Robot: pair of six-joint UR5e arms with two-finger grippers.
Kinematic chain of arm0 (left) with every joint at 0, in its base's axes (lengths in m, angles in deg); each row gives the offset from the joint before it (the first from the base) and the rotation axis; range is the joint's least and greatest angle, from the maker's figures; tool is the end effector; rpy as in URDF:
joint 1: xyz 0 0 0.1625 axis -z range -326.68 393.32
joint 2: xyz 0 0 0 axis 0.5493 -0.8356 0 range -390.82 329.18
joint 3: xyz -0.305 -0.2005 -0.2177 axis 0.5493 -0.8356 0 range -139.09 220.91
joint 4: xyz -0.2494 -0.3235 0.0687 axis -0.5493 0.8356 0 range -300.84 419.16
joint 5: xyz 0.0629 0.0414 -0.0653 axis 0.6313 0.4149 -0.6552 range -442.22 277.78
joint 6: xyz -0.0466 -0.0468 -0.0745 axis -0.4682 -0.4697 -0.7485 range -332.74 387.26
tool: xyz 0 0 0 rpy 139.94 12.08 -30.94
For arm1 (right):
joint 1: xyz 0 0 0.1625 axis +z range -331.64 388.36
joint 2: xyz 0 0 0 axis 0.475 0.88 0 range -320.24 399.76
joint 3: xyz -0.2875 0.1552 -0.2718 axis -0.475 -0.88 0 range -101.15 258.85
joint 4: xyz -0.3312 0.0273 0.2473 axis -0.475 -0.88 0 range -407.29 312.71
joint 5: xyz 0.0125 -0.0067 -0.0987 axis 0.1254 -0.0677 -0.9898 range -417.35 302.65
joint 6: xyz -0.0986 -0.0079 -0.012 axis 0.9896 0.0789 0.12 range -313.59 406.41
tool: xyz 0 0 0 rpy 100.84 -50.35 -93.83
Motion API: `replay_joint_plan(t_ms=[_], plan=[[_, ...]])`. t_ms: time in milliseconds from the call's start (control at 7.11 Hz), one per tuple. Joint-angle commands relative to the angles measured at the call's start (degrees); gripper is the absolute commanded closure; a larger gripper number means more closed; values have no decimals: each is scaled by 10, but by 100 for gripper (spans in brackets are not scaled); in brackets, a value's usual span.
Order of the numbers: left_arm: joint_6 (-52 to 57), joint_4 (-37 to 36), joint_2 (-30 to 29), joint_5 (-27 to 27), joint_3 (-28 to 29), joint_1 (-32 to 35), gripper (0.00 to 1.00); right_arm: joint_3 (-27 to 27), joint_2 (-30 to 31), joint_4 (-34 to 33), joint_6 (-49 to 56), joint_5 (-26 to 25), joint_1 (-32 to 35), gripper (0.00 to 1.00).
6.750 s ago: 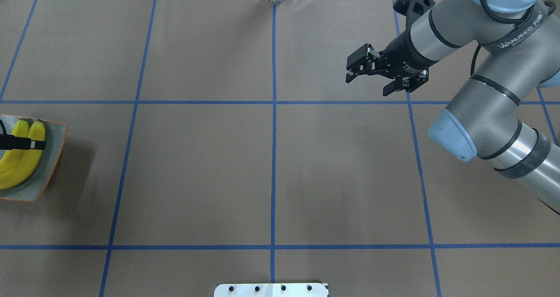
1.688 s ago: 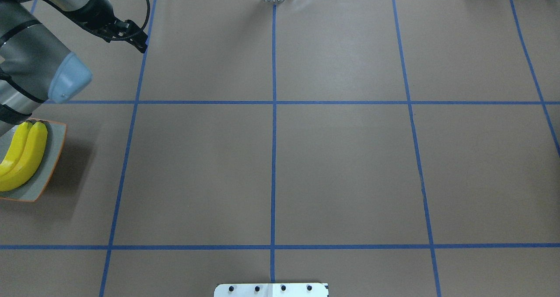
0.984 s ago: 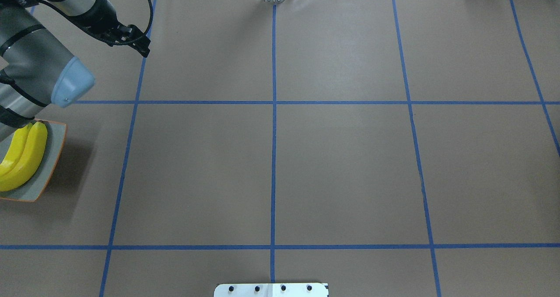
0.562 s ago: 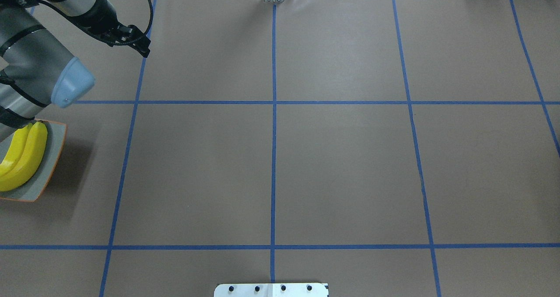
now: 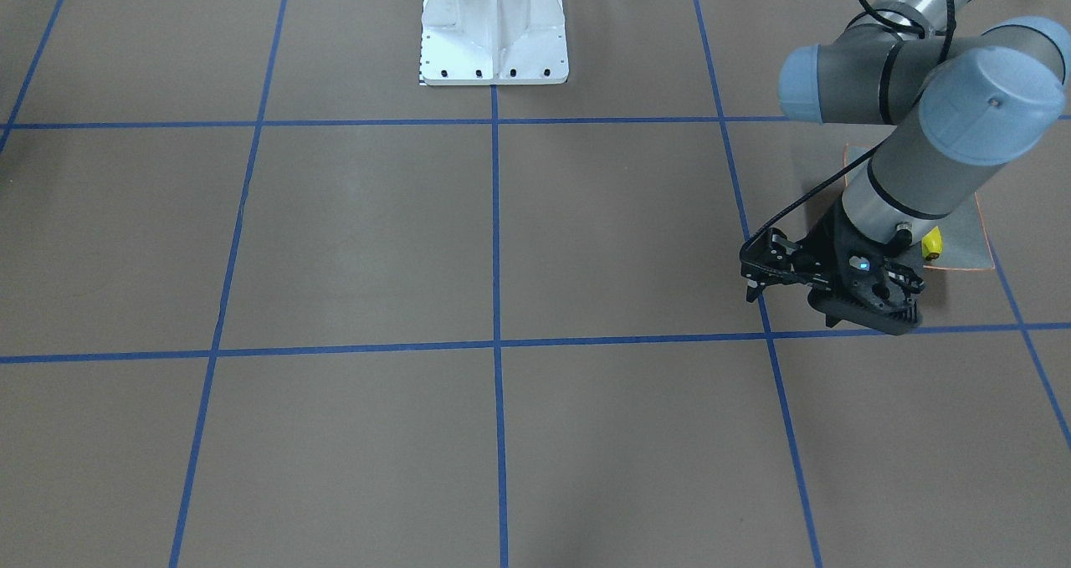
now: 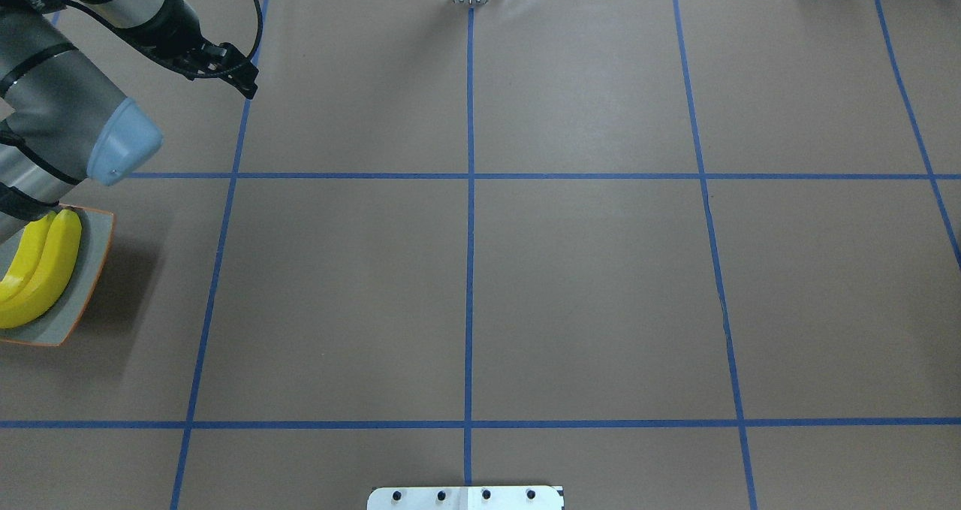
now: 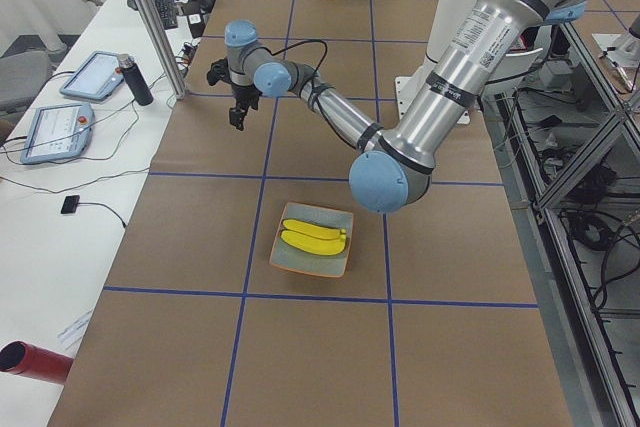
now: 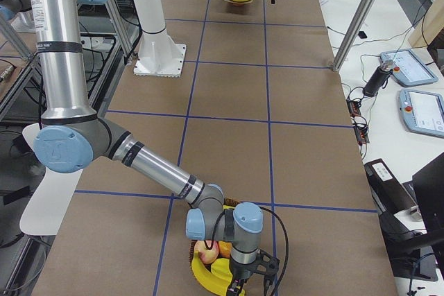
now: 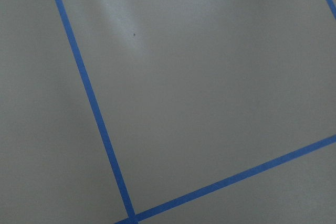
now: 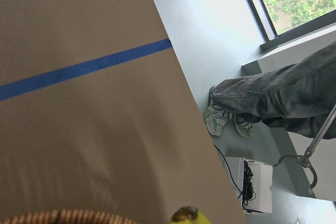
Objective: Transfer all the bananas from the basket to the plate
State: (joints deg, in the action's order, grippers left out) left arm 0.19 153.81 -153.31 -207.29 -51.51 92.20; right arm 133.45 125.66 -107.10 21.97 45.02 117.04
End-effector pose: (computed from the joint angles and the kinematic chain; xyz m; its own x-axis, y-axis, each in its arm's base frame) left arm 0.2856 -0.6203 0.2959 0.6369 0.3553 -0.6842 -0.1220 0.9228 0.3656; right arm 0.1012 -0.4658 0.8895 0.8986 0.3970 0.1869 -0.3832 0.9175 -0.1064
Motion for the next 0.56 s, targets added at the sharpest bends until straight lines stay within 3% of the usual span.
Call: replay_joint_plan(t_ms=[0, 422], plan=[[0, 0, 1, 0, -1, 0, 0, 2, 3, 0, 0, 0, 0, 15], [0, 0, 1, 0, -3, 0, 0, 7, 8, 1, 0, 0, 0, 21]])
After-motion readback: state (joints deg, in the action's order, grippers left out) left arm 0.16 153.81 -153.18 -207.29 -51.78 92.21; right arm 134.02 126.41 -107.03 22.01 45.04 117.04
